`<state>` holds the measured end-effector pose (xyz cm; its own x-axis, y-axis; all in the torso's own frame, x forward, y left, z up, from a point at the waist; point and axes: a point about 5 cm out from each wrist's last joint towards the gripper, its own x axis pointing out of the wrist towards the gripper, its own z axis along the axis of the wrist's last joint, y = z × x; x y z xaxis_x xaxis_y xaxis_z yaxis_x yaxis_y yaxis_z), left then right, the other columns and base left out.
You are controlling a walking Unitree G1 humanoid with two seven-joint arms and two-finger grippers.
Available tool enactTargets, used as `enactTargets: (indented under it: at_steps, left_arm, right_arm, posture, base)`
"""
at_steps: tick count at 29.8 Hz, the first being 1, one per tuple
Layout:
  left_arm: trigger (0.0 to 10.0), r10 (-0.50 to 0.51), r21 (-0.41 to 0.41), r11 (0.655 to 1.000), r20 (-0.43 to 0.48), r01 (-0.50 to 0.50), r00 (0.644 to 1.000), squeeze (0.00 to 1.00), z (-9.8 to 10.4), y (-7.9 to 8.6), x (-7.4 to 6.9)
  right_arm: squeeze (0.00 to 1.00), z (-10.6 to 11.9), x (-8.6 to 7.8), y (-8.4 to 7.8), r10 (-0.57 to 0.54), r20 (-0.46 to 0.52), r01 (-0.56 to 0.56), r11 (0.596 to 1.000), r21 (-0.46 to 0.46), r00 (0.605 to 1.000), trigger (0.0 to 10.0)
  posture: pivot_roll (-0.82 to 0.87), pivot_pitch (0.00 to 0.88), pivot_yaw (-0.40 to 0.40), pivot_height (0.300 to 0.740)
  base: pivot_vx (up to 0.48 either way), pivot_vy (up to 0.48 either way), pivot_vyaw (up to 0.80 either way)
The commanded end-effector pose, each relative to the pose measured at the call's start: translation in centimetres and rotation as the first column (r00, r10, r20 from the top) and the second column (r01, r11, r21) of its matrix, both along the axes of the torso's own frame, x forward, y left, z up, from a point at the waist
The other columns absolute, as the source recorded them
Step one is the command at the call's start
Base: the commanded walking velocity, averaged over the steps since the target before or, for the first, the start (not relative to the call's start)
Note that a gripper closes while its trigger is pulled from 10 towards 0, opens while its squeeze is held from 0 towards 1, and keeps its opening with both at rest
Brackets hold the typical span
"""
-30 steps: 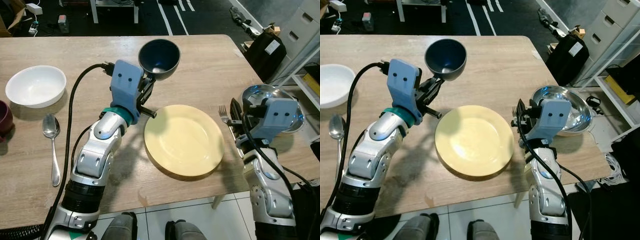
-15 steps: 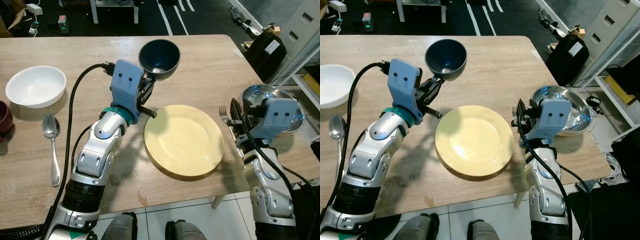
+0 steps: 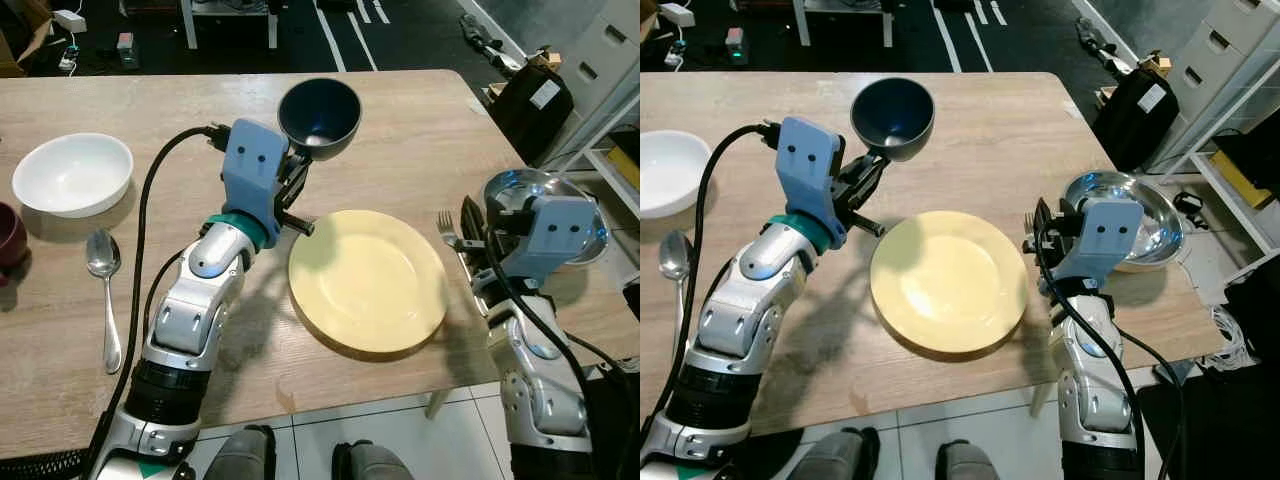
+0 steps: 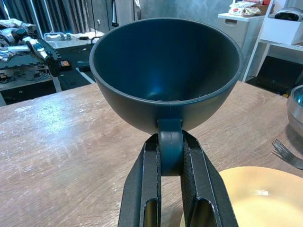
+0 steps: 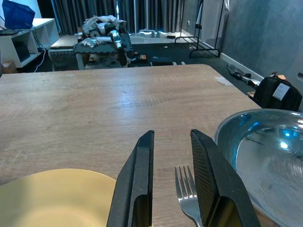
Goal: Setting the table
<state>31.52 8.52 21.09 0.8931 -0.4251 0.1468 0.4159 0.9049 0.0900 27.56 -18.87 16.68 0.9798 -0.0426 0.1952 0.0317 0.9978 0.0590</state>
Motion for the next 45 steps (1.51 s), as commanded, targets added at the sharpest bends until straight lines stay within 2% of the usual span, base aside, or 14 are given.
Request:
enactTargets:
  at_steps: [1,40,45]
  left_arm:
    - [10.0,-0.011,0.004,1.0,0.001,0.011,1.0,0.0,-0.08,-0.35,-0.01]
    - [10.0,-0.018,-0.003,1.0,0.0,0.018,1.0,0.0,-0.01,-0.74,0.04]
    - [10.0,-0.017,-0.005,1.0,-0.001,0.017,1.0,0.0,-0.05,-0.78,0.04]
  right_arm:
    - [0.0,-0.16,-0.19,-0.63,-0.026,-0.003,0.026,1.0,-0.008,1.0,10.0]
    - [0.0,-0.11,-0.31,-0.75,-0.033,-0.002,0.033,0.999,-0.007,0.999,10.0]
    - [0.0,-0.13,-0.35,-0.74,-0.033,-0.003,0.033,0.999,-0.007,0.999,10.0]
  posture:
    - [0.05,0.01,0.011,0.74]
    - [0.04,0.023,0.015,0.74]
    - [0.04,0.023,0.016,0.74]
  base:
    - [-0.3,0.0,0.0]
    - [-0.274,0.0,0.0]
    - [0.0,0.0,0.0]
